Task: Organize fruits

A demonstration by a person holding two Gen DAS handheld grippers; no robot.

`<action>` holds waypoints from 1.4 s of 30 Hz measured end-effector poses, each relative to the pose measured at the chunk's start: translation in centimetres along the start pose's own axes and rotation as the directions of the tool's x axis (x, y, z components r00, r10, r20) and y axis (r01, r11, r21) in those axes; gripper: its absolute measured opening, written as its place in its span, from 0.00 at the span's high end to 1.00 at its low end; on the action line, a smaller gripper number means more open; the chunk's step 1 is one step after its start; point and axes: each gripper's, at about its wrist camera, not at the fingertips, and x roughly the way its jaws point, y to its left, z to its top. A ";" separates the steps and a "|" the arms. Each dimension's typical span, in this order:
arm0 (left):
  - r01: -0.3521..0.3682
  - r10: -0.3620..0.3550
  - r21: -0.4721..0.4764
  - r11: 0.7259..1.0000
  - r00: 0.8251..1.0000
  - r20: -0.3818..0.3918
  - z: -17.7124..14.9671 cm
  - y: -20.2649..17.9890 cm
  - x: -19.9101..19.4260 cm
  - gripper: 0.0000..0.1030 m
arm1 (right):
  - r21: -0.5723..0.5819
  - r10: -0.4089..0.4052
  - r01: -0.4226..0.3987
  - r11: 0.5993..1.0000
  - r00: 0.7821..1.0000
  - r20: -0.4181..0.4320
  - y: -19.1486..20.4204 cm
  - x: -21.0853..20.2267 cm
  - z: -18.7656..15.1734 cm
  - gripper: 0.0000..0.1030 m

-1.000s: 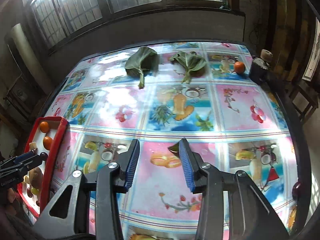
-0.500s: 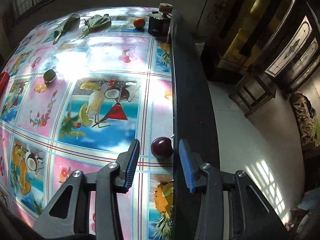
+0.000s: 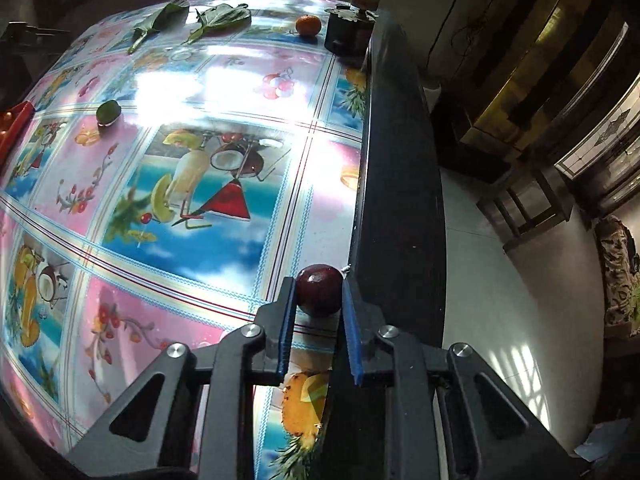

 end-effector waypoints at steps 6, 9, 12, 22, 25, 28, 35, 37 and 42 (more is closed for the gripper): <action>0.007 -0.005 0.042 0.999 0.999 -0.032 5.6 -2.4 5.2 0.98 | 0.059 0.401 -0.431 0.900 0.875 0.270 -0.5 -11.0 -0.7 0.77; 0.044 -0.041 0.059 0.997 0.998 -0.052 8.1 -3.8 8.3 0.96 | 0.044 0.582 -0.659 0.751 0.691 0.429 -0.8 -16.3 -2.1 0.77; 0.062 -0.059 0.052 0.997 0.997 -0.045 10.0 -4.6 10.8 0.87 | -0.019 0.688 -0.776 0.630 0.547 0.477 1.3 -18.0 -3.8 0.76; 0.146 -0.146 0.003 0.989 0.989 -0.002 12.2 -6.3 15.5 0.63 | 0.144 0.738 -0.854 0.499 0.507 0.446 2.8 -11.1 -6.0 0.76; 0.193 -0.192 -0.031 0.981 0.981 0.037 12.3 -6.0 15.8 0.62 | 0.195 0.743 -0.849 0.490 0.524 0.417 2.6 -9.3 -6.3 0.76; 0.284 -0.281 -0.027 0.959 0.956 0.087 12.2 -5.8 15.7 0.59 | 0.209 0.757 -0.854 0.476 0.519 0.396 2.8 -8.5 -6.7 0.76; 0.360 -0.350 -0.036 0.932 0.924 0.156 12.4 -4.6 15.9 0.55 | 0.221 0.778 -0.860 0.461 0.511 0.365 4.4 -7.6 -6.4 0.76; 0.359 -0.348 -0.041 0.932 0.923 0.166 12.7 -4.4 15.8 0.55 | 0.220 0.779 -0.855 0.469 0.518 0.353 4.8 -7.3 -6.2 0.76; 0.338 -0.325 -0.065 0.939 0.933 0.155 12.9 -4.1 16.3 0.50 | 0.240 0.781 -0.849 0.471 0.528 0.334 5.3 -6.9 -6.1 0.76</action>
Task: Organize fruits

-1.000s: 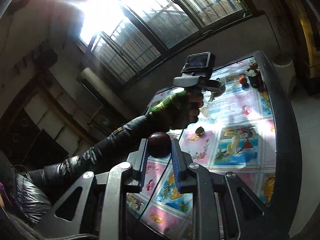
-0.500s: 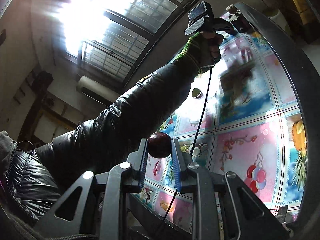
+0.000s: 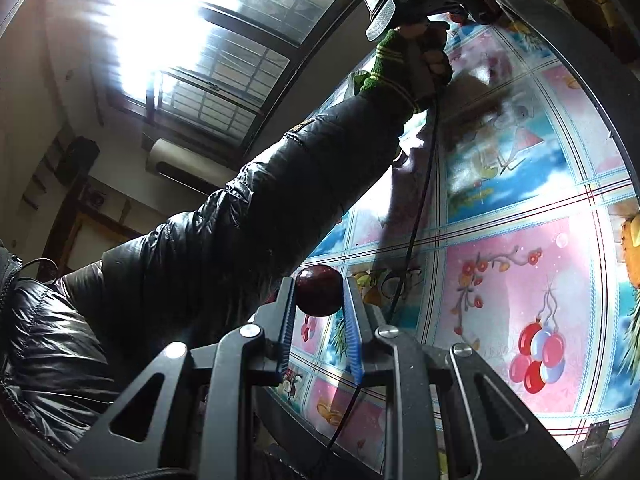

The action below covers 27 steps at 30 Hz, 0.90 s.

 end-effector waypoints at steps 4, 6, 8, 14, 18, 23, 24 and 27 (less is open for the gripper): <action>-0.013 0.013 0.013 1.000 1.000 0.014 0.0 -0.4 0.1 0.66 | 0.006 -0.004 0.005 1.000 1.000 -0.006 -0.1 0.2 -0.3 0.76; -0.028 0.028 0.009 1.000 0.999 0.033 -0.3 0.0 -0.5 0.66 | 0.009 -0.010 0.010 1.000 1.000 -0.013 -0.1 0.4 -0.4 0.76; -0.028 0.029 -0.009 1.000 0.999 0.043 -0.7 0.8 -1.5 0.67 | 0.009 -0.017 0.017 1.000 1.000 -0.021 0.0 0.9 -0.5 0.76; -0.031 0.033 -0.072 0.997 0.999 0.018 -4.3 3.1 -6.6 0.67 | -0.011 -0.021 0.021 1.000 0.999 -0.036 1.0 1.7 -0.8 0.76; -0.130 0.125 -0.081 0.988 0.990 -0.065 -9.1 4.6 -10.6 0.67 | -0.023 -0.033 0.032 0.999 0.998 -0.049 1.9 2.7 -0.8 0.76; -0.248 0.239 -0.062 0.967 0.963 -0.126 -16.1 6.9 -16.6 0.67 | -0.070 -0.055 0.051 0.996 0.996 -0.068 3.7 4.0 -1.5 0.76; -0.274 0.265 -0.061 0.960 0.957 -0.121 -17.5 7.7 -18.2 0.67 | -0.081 -0.061 0.056 0.995 0.996 -0.070 4.1 4.2 -1.8 0.76; -0.335 0.329 -0.067 0.940 0.940 -0.089 -21.3 9.6 -22.7 0.67 | -0.104 -0.090 0.082 0.991 0.993 -0.071 5.1 4.8 -2.3 0.76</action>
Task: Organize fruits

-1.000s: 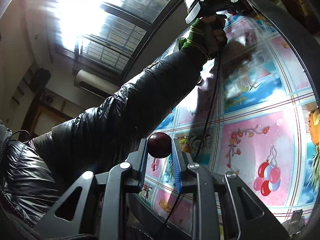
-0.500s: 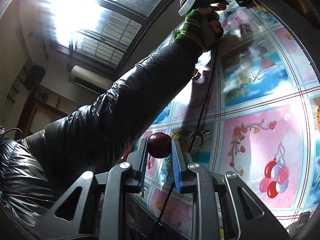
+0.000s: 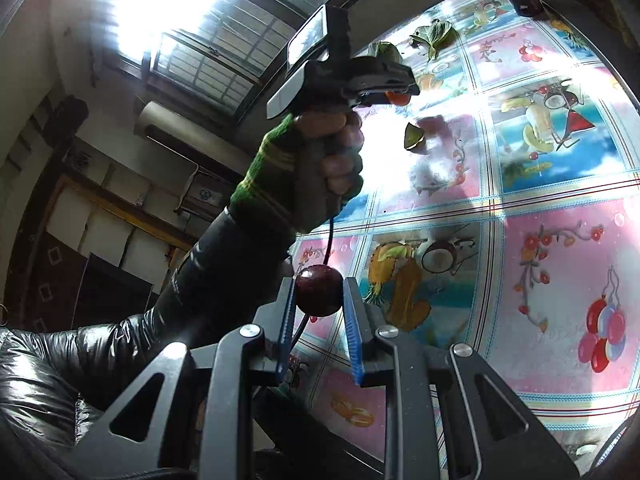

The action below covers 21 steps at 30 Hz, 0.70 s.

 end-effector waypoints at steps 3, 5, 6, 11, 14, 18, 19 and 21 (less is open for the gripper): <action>-0.047 0.048 -0.023 0.999 0.998 0.036 -3.7 3.6 -3.5 0.67 | -0.018 -0.044 0.044 0.999 0.999 0.014 1.1 0.7 0.2 0.76; -0.066 0.069 -0.062 0.996 0.996 0.055 -6.0 6.2 -5.6 0.67 | -0.043 -0.085 0.086 0.995 0.996 0.025 2.2 1.6 0.4 0.76; -0.073 0.078 -0.083 0.994 0.995 0.062 -7.3 7.5 -6.6 0.67 | -0.058 -0.104 0.106 0.993 0.994 0.032 2.9 2.1 0.7 0.76; -0.131 0.149 -0.198 0.972 0.985 0.081 -12.9 13.3 -10.5 0.67 | -0.140 -0.147 0.153 0.978 0.988 0.051 7.2 6.5 1.2 0.76; -0.160 0.183 -0.249 0.955 0.980 0.074 -15.7 16.3 -11.6 0.67 | -0.185 -0.168 0.178 0.966 0.983 0.070 9.8 9.5 1.0 0.76; -0.208 0.235 -0.286 0.935 0.970 0.063 -18.6 19.6 -12.5 0.67 | -0.232 -0.177 0.190 0.954 0.981 0.078 13.1 14.3 0.2 0.76; -0.213 0.241 -0.295 0.931 0.969 0.061 -19.0 20.2 -12.6 0.67 | -0.238 -0.173 0.185 0.954 0.982 0.070 13.6 15.4 0.0 0.76; -0.219 0.249 -0.314 0.924 0.967 0.059 -19.9 21.5 -12.7 0.67 | -0.256 -0.177 0.186 0.949 0.983 0.059 14.6 17.5 -0.5 0.76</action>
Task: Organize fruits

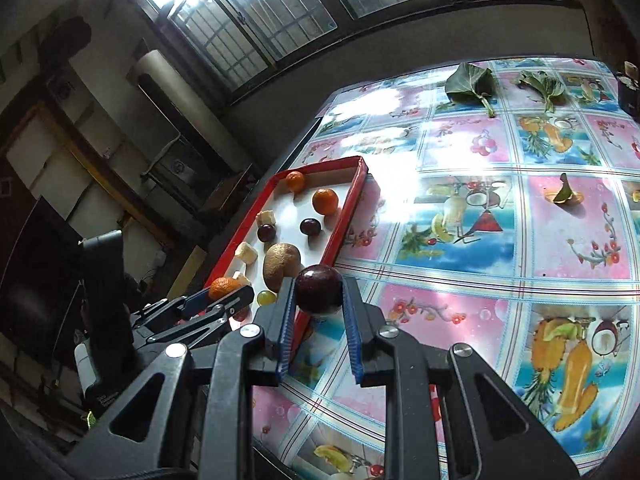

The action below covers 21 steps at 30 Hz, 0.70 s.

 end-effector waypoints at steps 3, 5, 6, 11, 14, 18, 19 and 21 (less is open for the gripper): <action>-0.006 0.006 -0.030 1.000 1.000 0.001 -0.5 1.6 0.4 0.67 | -0.029 -0.013 0.012 1.000 1.000 -0.023 2.2 2.3 -0.4 0.76; -0.003 0.003 -0.043 0.999 1.000 0.000 -0.6 2.3 0.7 0.67 | -0.044 -0.024 0.022 0.999 0.999 -0.036 3.3 3.4 -0.4 0.76; -0.002 0.002 -0.048 0.999 1.000 -0.001 -0.8 2.6 0.9 0.67 | -0.054 -0.029 0.027 0.998 0.999 -0.038 3.7 3.9 -0.4 0.76; -0.004 0.004 -0.068 0.998 1.000 -0.004 -1.0 3.6 1.6 0.67 | -0.094 -0.047 0.042 0.995 0.998 -0.049 5.3 5.6 0.1 0.76; 0.002 -0.003 -0.080 0.997 1.000 -0.014 -1.1 4.0 2.0 0.67 | -0.101 -0.052 0.046 0.994 0.997 -0.061 5.7 6.3 0.3 0.76; 0.003 -0.005 -0.089 0.996 1.000 -0.023 -1.1 4.2 2.5 0.67 | -0.113 -0.055 0.047 0.992 0.996 -0.075 5.9 7.3 0.5 0.76; 0.001 -0.004 -0.090 0.996 1.000 -0.025 -1.2 4.3 2.5 0.67 | -0.115 -0.057 0.048 0.992 0.995 -0.078 6.0 7.4 0.5 0.76; -0.004 0.001 -0.093 0.996 1.000 -0.030 -1.0 4.5 2.8 0.67 | -0.112 -0.055 0.046 0.993 0.995 -0.086 5.8 7.8 0.7 0.76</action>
